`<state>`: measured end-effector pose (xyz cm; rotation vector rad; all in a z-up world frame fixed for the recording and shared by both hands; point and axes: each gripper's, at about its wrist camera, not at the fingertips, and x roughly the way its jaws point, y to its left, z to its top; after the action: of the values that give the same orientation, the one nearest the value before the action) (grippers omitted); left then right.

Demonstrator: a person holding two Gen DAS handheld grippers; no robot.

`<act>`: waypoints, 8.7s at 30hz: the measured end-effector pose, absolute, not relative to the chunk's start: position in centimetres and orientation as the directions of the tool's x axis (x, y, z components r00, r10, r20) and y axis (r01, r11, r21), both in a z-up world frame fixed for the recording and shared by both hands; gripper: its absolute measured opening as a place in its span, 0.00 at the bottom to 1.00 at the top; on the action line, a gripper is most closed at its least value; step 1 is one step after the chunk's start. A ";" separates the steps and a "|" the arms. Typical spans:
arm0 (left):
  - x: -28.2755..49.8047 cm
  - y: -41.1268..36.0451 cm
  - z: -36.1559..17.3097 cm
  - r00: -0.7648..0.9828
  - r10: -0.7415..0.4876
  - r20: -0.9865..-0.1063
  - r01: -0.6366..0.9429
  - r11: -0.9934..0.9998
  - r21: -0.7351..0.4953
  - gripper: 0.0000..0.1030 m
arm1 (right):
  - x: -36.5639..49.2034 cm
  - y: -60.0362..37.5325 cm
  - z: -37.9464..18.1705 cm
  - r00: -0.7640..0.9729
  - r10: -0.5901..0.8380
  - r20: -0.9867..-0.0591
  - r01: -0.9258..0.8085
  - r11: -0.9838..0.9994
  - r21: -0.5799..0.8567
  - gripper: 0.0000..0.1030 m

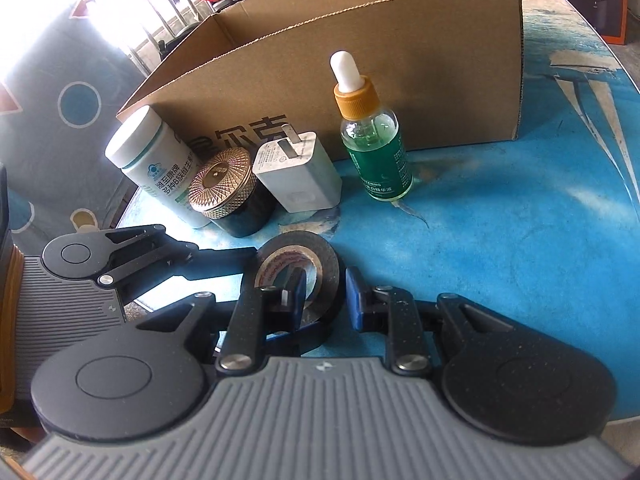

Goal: Organize rigid objects
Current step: 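Close the right gripper on the rim of the black tape roll, then lift the tape roll with the right gripper and carry it into the box, then open the right gripper to release the tape roll in the box, then withdraw the open right gripper from the box, then reach the right gripper to the green dropper bottle and close on it, then lift the green dropper bottle with the right gripper over the box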

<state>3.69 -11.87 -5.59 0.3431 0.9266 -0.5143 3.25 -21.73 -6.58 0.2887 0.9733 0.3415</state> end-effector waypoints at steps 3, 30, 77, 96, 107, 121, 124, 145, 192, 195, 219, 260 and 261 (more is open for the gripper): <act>3.8 -11.9 -5.6 0.497 -0.269 -0.825 0.553 0.831 0.062 0.66 | 3.0 -22.2 -6.4 0.520 0.414 -0.747 -0.156 0.906 0.394 0.20; 1.4 -12.4 -2.4 0.589 -0.258 -0.766 0.539 0.832 0.134 0.65 | 0.7 -22.9 -3.2 0.602 0.414 -0.683 -0.182 0.904 0.387 0.21; 25.8 -7.4 6.4 0.430 -0.243 -0.870 0.430 0.902 -0.039 0.65 | 27.2 -20.6 9.7 0.348 0.509 -0.788 -0.323 0.854 0.409 0.25; 34.5 -6.4 -3.9 0.204 -0.125 -0.971 0.352 0.935 -0.047 0.65 | 37.5 -17.3 -3.7 0.105 0.457 -0.884 -0.256 0.871 0.420 0.24; 35.0 -4.4 -2.6 0.255 -0.114 -0.960 0.289 0.957 -0.037 0.64 | 38.4 -17.2 -3.6 0.164 0.553 -0.817 -0.212 0.829 0.518 0.46; 25.2 -3.8 9.1 0.498 -0.309 -0.810 0.357 0.925 -0.134 0.81 | 26.1 -26.1 9.3 0.434 0.651 -0.623 -0.277 0.755 0.595 0.67; 20.9 -3.5 11.4 0.558 -0.387 -0.734 0.417 0.896 -0.155 0.88 | 20.0 -28.7 12.1 0.543 0.642 -0.541 -0.310 0.752 0.581 0.78; 3.8 -7.4 -0.3 0.594 -0.410 -0.692 0.369 0.903 -0.220 0.96 | 1.4 -27.9 5.1 0.780 0.143 -0.609 -0.144 0.988 0.048 0.99; 3.5 -13.2 -3.1 0.749 -0.366 -0.552 0.544 0.816 0.197 0.97 | 1.9 -29.6 0.1 0.774 0.373 -0.511 -0.195 0.909 0.368 0.86; 3.8 -13.6 -3.1 0.755 -0.378 -0.536 0.553 0.807 0.209 0.88 | 3.3 -28.8 -0.4 0.757 0.388 -0.525 -0.203 0.904 0.376 0.72; 7.9 -14.2 -3.8 0.664 -0.443 -0.602 0.602 0.794 0.081 0.31 | 7.2 -28.0 -2.3 0.687 0.439 -0.579 -0.230 0.887 0.400 0.22; 4.7 -15.0 -0.7 0.690 -0.488 -0.535 0.629 0.769 0.110 0.32 | 2.2 -29.5 3.5 0.736 0.431 -0.522 -0.272 0.894 0.356 0.22; 4.6 -14.7 0.4 0.704 -0.485 -0.518 0.621 0.775 0.117 0.33 | 2.1 -29.3 4.4 0.740 0.438 -0.510 -0.287 0.892 0.349 0.22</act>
<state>4.62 -14.71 0.36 0.2948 0.4877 -0.6251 2.10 -29.32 4.43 0.2563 0.6204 0.4021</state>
